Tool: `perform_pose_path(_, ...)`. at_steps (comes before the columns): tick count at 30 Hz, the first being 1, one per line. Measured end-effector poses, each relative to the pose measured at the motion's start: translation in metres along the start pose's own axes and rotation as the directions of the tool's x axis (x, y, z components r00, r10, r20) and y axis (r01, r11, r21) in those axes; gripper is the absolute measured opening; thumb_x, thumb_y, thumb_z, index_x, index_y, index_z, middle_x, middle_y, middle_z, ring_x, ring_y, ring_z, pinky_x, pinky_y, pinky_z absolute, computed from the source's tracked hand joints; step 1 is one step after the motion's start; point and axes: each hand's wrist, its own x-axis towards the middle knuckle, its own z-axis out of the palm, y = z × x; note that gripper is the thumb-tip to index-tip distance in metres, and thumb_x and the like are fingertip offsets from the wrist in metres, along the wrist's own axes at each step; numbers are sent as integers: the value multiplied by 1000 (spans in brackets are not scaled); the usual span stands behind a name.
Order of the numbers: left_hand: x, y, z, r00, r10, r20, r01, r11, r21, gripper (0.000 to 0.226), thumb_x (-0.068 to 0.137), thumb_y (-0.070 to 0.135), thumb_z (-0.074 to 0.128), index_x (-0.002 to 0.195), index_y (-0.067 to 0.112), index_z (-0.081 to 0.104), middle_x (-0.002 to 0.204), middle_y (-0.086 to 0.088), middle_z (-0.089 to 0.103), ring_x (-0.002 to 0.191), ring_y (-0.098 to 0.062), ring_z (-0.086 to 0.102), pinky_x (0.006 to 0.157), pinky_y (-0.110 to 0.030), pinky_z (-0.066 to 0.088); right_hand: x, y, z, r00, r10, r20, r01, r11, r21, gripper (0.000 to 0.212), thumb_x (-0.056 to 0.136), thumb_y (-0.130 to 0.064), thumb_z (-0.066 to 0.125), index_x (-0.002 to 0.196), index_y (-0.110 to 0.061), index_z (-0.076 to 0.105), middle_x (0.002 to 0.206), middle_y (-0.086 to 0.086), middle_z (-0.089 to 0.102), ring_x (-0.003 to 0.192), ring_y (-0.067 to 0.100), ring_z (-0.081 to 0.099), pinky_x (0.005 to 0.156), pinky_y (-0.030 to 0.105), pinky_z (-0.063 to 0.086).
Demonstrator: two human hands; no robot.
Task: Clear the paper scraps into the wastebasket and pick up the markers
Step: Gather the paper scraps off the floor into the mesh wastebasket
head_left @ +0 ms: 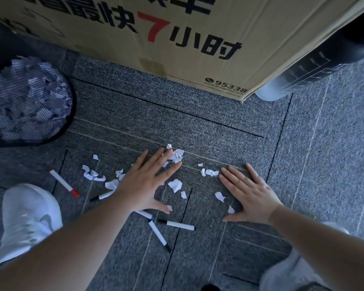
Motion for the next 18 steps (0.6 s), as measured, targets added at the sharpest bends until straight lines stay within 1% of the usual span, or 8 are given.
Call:
perform_pose_path(1,2,-2,1,1000,4,-20,-4,1000,17,115,60,93,25,146,29,-16,154,-5,-25,142,-22,-16,114,-49,-5,7,3,-3,1000,-22,-8,22,1000,-16,105,73,-87,29,148,-14,17,154,2,18,142,18,13,113,53,8)
perform_pose_path(3,4,-3,-1,998,-15,-59,16,1000,22,112,63,93,20,149,26,-6,157,-8,-10,144,-24,-2,113,-49,3,23,5,-11,998,-52,-28,50,998,-47,103,74,-86,26,149,-15,14,154,1,17,143,19,13,113,54,7)
perform_pose_path(5,6,-3,-2,994,-59,-94,59,998,1,109,66,91,21,149,25,0,157,-9,1,144,-26,8,113,-51,9,40,4,-21,996,-81,-46,77,994,-76,100,76,-85,24,149,-16,13,154,1,16,142,21,14,113,54,5)
perform_pose_path(8,6,-4,-3,979,-144,-147,138,989,-48,96,76,82,26,149,23,5,157,-10,9,143,-27,17,113,-54,20,62,-3,-31,993,-91,-71,85,993,-85,98,78,-83,23,149,-16,11,154,1,13,142,22,11,114,54,4)
perform_pose_path(10,3,-6,-4,963,-211,-166,199,976,-84,90,81,76,26,149,21,8,156,-9,11,143,-25,16,114,-52,19,77,-9,-37,992,-81,-93,74,994,-77,98,79,-83,22,149,-16,8,154,0,9,143,21,7,114,54,3)
perform_pose_path(11,0,-7,-5,959,-234,-162,221,971,-94,91,81,77,25,149,20,7,156,-9,10,143,-24,15,114,-51,17,84,-13,-39,991,-75,-109,67,995,-72,98,79,-83,22,149,-16,7,154,0,8,143,20,6,114,54,3)
perform_pose_path(14,-14,-15,-6,962,-249,-108,242,967,-77,105,73,85,22,150,17,2,157,-8,5,145,-22,7,115,-50,12,104,-24,-50,988,-64,-139,58,997,-49,98,79,-82,25,149,-16,5,154,1,7,143,21,8,114,54,3)
perform_pose_path(18,-42,-32,-4,960,-272,-61,267,960,-85,119,61,93,23,149,19,-4,157,-12,0,145,-24,-1,116,-50,7,109,-36,-51,976,-182,-120,175,982,-65,102,77,-83,25,149,-14,3,156,4,5,144,21,3,114,52,2)
